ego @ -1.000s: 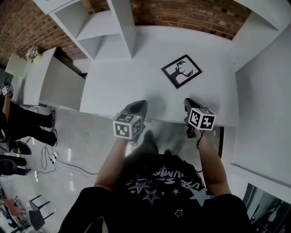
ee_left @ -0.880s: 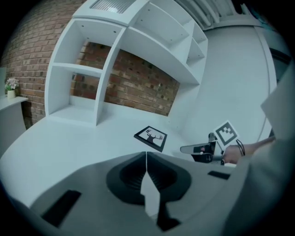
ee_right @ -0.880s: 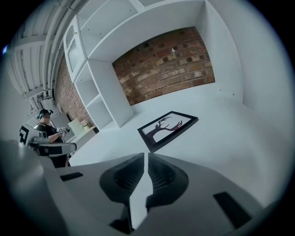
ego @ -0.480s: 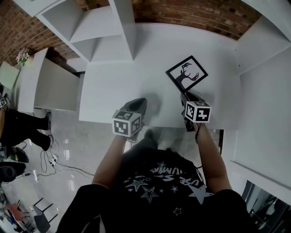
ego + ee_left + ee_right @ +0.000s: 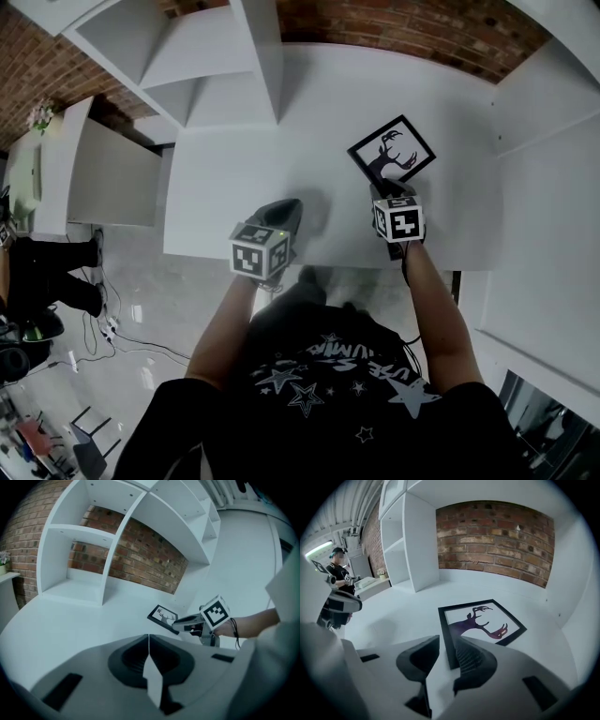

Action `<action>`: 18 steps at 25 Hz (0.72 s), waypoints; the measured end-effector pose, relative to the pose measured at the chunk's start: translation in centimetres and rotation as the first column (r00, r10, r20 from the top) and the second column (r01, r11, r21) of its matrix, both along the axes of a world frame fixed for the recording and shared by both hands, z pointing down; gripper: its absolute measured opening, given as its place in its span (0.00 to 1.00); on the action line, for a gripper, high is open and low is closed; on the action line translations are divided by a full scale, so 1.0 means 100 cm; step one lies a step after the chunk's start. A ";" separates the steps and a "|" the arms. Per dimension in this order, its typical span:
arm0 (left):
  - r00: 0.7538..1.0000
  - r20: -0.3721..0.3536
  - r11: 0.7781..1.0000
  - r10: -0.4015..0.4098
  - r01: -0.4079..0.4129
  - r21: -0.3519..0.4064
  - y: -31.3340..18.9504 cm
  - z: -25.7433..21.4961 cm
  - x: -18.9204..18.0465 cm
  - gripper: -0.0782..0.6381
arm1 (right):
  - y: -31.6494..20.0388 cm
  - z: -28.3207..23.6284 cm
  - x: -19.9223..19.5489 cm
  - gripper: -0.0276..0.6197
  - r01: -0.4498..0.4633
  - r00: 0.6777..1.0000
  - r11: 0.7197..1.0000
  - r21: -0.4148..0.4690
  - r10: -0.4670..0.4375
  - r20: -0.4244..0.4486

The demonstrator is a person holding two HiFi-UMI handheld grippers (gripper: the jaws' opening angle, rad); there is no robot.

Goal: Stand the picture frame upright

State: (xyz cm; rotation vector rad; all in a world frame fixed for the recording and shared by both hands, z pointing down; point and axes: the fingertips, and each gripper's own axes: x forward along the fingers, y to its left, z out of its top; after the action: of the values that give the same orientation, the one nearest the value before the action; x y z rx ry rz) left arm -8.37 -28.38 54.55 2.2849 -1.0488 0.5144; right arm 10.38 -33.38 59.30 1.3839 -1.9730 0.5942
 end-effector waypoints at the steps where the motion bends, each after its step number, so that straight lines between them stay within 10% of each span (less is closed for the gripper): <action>1: 1.000 0.000 1.000 0.000 0.000 -0.002 -0.001 0.001 -0.002 0.13 | -0.001 0.002 -0.001 0.22 0.010 1.000 1.000 -0.005 -0.011 -0.016; 18: 1.000 -0.008 1.000 0.009 -0.009 -0.005 -0.004 0.004 -0.002 0.13 | -0.006 0.023 -0.004 0.16 0.150 0.962 0.982 -0.111 -0.171 -0.213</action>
State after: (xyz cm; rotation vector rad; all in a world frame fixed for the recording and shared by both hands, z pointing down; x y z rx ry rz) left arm -8.61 -28.77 54.91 2.2867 -1.0332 0.5109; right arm 10.01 -33.95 61.63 1.1653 -1.8318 0.4314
